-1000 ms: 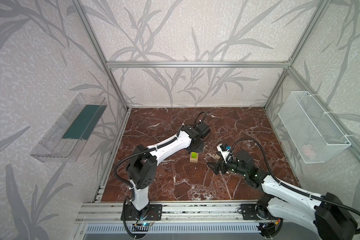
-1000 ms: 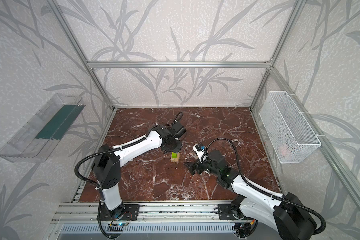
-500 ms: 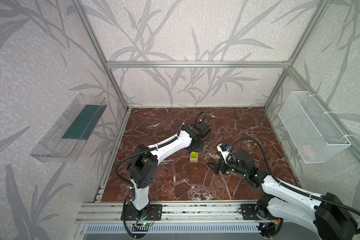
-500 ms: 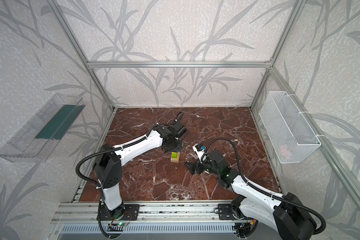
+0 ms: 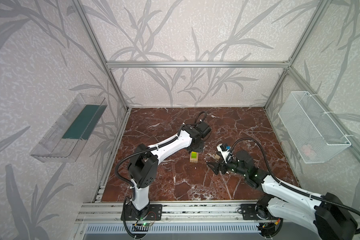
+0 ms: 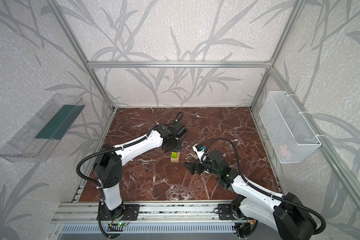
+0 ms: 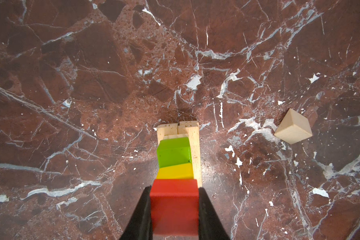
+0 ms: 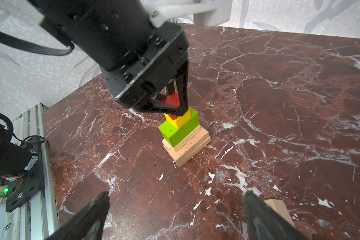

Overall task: Build the wood block tower
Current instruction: 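Lower the red cube onto the yellow block with the left gripper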

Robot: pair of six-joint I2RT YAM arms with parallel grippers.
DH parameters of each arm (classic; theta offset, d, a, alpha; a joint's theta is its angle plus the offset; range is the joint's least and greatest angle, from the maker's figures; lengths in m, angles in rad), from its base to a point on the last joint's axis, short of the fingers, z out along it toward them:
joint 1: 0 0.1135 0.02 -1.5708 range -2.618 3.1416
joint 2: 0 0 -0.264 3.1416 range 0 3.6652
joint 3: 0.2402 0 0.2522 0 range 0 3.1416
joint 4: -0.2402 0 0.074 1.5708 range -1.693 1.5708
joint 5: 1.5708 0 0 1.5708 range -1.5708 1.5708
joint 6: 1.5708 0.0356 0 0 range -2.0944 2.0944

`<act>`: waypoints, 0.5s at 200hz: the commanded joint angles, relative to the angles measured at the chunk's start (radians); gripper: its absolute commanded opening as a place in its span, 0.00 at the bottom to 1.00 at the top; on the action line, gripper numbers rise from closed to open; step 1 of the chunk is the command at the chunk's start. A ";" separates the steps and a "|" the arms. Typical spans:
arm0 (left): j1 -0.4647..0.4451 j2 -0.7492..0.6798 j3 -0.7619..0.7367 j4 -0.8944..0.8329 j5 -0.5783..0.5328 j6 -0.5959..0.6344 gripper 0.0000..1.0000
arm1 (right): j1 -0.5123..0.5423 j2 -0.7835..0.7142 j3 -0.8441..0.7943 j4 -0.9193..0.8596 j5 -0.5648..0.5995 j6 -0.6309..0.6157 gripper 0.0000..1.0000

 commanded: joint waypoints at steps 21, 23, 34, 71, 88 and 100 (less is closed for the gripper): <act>0.004 0.018 0.030 -0.030 -0.015 -0.005 0.29 | 0.004 -0.018 -0.007 0.002 0.013 -0.009 0.99; 0.004 0.019 0.030 -0.030 -0.015 -0.004 0.29 | 0.003 -0.017 -0.007 0.002 0.013 -0.009 0.99; 0.004 0.020 0.032 -0.030 -0.014 -0.004 0.31 | 0.005 -0.017 -0.007 0.001 0.013 -0.009 0.99; 0.004 0.018 0.033 -0.032 -0.013 -0.005 0.36 | 0.004 -0.017 -0.007 0.002 0.012 -0.009 0.99; 0.004 0.019 0.033 -0.031 -0.011 -0.005 0.38 | 0.004 -0.017 -0.007 0.001 0.013 -0.009 0.99; 0.004 0.017 0.034 -0.031 -0.009 -0.006 0.39 | 0.003 -0.017 -0.007 0.001 0.013 -0.009 0.99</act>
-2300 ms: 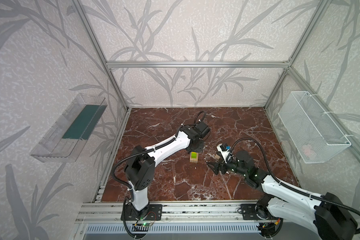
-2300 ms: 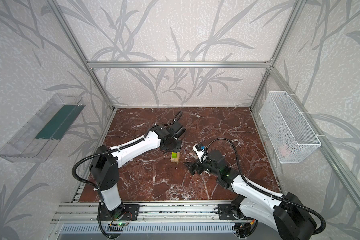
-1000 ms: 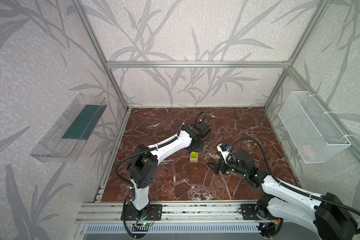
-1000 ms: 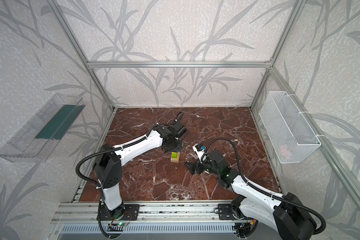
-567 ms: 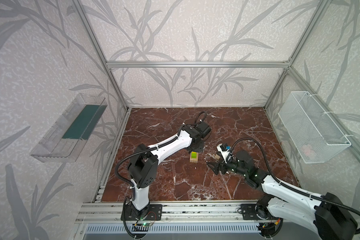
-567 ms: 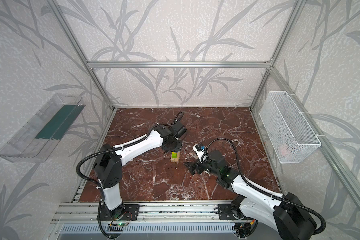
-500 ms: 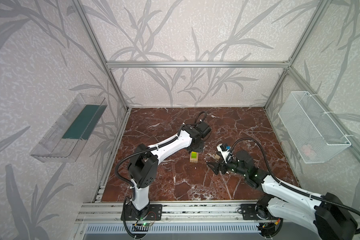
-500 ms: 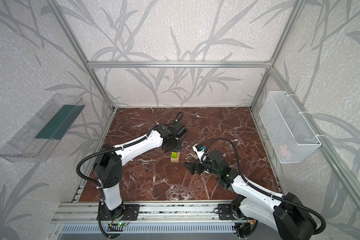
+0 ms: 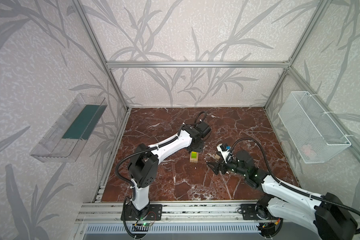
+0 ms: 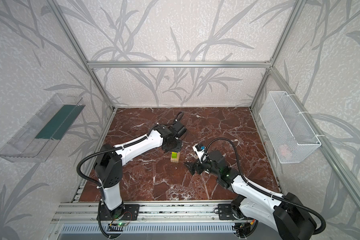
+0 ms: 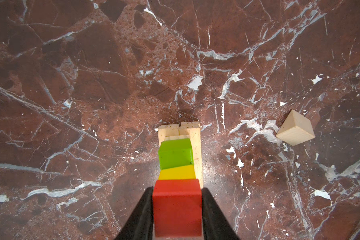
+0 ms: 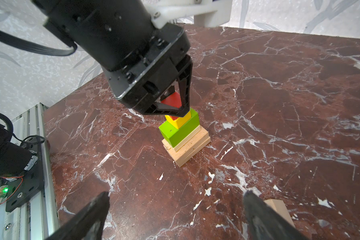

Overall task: Build the wood block tower
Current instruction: 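Lower the red cube onto the yellow block with the left gripper, then open the left gripper and withdraw it while the right gripper moves toward the pine cube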

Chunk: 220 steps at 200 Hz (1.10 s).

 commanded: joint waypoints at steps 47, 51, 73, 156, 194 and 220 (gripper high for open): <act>0.003 0.004 0.036 -0.028 0.003 -0.008 0.46 | 0.003 -0.019 -0.007 0.002 0.014 -0.005 0.99; 0.003 0.003 0.036 -0.027 0.004 -0.008 0.47 | 0.003 -0.019 -0.009 0.002 0.014 -0.005 0.99; 0.003 -0.010 0.039 -0.022 0.015 -0.013 0.50 | 0.004 -0.017 -0.009 0.002 0.017 -0.002 0.99; 0.009 -0.180 0.039 -0.018 -0.021 -0.006 0.66 | 0.000 0.001 0.039 -0.127 0.245 0.125 0.99; 0.043 -0.381 -0.117 0.085 -0.064 0.074 0.79 | -0.005 0.114 0.218 -0.428 0.397 0.302 0.99; 0.119 -0.516 -0.247 0.178 0.036 0.149 0.88 | -0.006 0.229 0.319 -0.555 0.443 0.405 0.99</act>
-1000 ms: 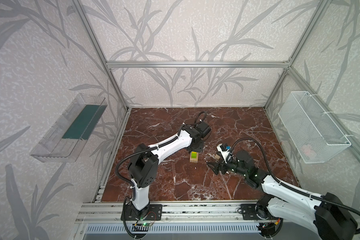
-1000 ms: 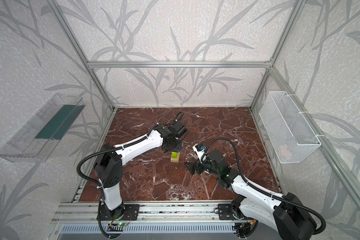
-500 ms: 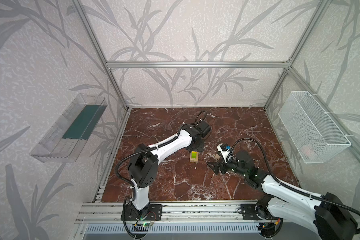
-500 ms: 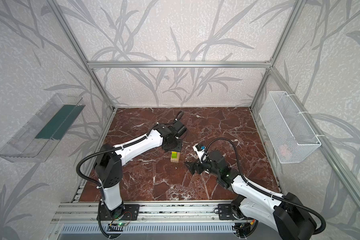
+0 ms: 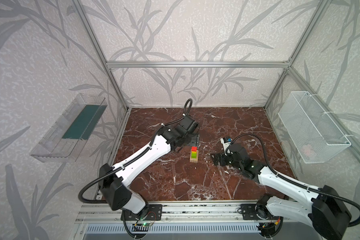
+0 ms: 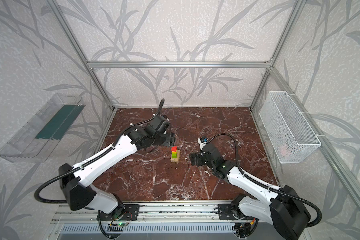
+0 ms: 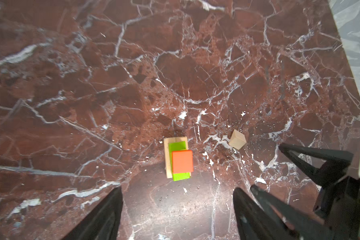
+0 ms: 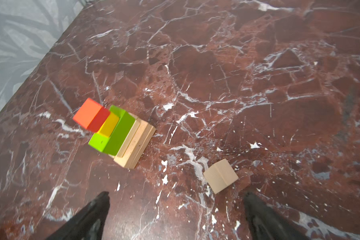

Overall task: Build the wood block tower
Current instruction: 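Open the left gripper and withdraw it while the right gripper moves toward the pine cube, then lower the right gripper onto the small pine cube, grasp and lift it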

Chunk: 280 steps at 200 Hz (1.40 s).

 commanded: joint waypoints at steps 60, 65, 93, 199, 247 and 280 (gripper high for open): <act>0.124 -0.251 -0.263 0.159 0.207 0.206 1.00 | -0.002 0.305 0.235 -0.336 0.119 0.322 0.91; 0.125 -0.259 -0.272 0.166 0.214 0.211 1.00 | -0.002 0.322 0.240 -0.333 0.122 0.334 0.91; 0.126 -0.303 -0.307 0.181 0.244 0.213 1.00 | -0.005 0.401 0.277 -0.316 0.120 0.366 0.86; 0.206 -0.362 -0.368 0.225 0.274 0.174 1.00 | -0.011 0.542 0.387 -0.344 0.180 0.339 0.65; 0.259 -0.366 -0.388 0.260 0.330 0.151 1.00 | -0.043 0.595 0.420 -0.338 0.091 0.261 0.58; 0.286 -0.353 -0.397 0.276 0.380 0.144 1.00 | -0.043 0.572 0.440 -0.425 0.145 0.245 0.63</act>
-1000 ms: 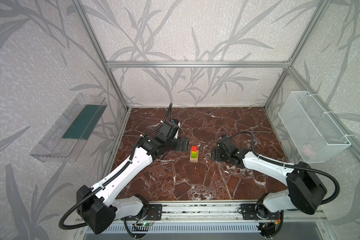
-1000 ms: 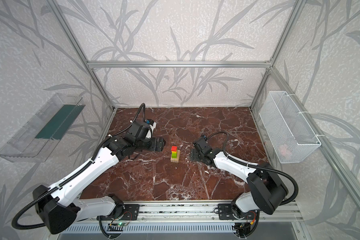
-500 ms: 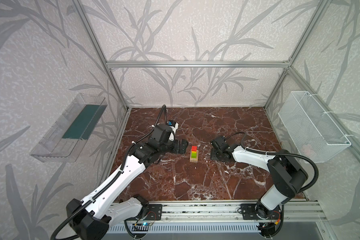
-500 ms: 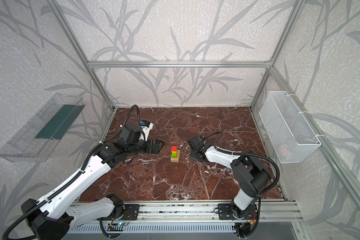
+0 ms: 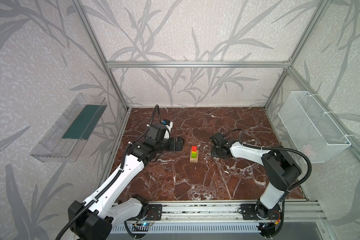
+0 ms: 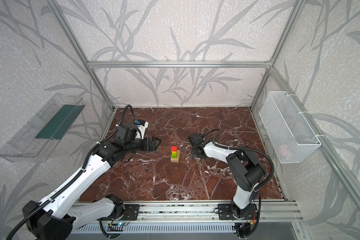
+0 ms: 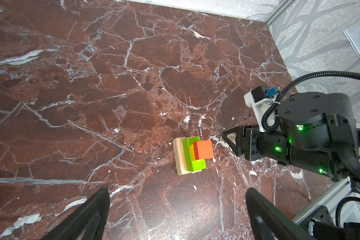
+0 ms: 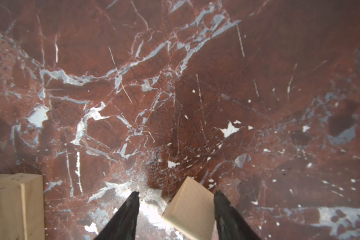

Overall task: Build the wood block tower
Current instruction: 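Lower the right gripper onto the small pine cube, grasp and lift it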

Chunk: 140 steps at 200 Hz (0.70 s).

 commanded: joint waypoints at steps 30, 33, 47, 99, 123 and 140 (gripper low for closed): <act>0.041 0.007 -0.011 0.046 0.107 -0.010 1.00 | 0.000 -0.016 0.031 -0.126 0.080 -0.005 0.65; 0.045 0.008 -0.012 0.050 0.112 -0.009 1.00 | 0.000 -0.011 0.035 -0.132 0.087 0.000 0.65; 0.054 0.009 -0.017 0.059 0.132 -0.015 1.00 | 0.000 0.015 0.052 -0.150 0.100 0.011 0.67; 0.054 0.004 -0.026 0.082 0.184 -0.010 0.99 | 0.000 0.041 0.078 -0.210 0.127 0.054 0.66; 0.052 0.014 -0.028 0.089 0.207 -0.010 0.99 | 0.000 0.000 0.049 -0.216 0.131 0.046 0.62; 0.046 0.019 -0.027 0.089 0.220 -0.009 1.00 | -0.002 -0.033 0.025 -0.212 0.124 0.044 0.59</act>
